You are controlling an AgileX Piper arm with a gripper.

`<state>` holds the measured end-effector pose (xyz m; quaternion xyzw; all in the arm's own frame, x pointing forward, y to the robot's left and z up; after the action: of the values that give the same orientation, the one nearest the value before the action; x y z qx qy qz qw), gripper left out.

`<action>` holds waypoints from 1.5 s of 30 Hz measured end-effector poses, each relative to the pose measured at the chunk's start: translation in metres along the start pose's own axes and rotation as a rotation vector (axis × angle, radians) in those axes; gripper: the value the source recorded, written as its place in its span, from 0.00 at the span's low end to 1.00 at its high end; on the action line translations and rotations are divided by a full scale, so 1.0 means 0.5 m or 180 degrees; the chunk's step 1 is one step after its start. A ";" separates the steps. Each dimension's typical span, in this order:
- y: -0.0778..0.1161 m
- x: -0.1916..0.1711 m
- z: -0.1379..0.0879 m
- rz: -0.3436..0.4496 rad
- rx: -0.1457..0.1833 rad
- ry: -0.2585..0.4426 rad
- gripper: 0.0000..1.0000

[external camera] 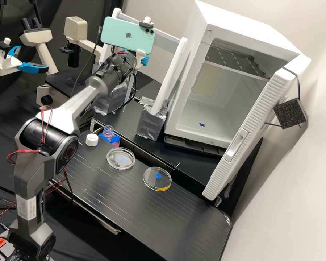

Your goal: Use the pipette

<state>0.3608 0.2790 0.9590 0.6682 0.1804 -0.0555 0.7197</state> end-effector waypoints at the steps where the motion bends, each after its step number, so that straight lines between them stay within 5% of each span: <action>1: 0.000 0.001 0.001 -0.0001 -0.0019 -0.0013 0.00; 2: -0.001 0.001 0.001 -0.0004 -0.0014 -0.0011 1.00; 27: -0.004 0.010 0.005 0.0227 0.0109 0.0055 1.00; 32: -0.021 -0.027 0.019 0.0169 0.0260 0.0198 1.00; 33: -0.026 -0.036 0.025 0.0158 0.0365 0.0247 1.00; 38: -0.019 -0.133 0.052 0.0508 0.0527 0.0501 1.00; 45: -0.034 -0.273 0.099 0.1066 0.0533 0.0198 1.00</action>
<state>0.2377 0.2068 0.9907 0.7478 0.0835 0.0709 0.6548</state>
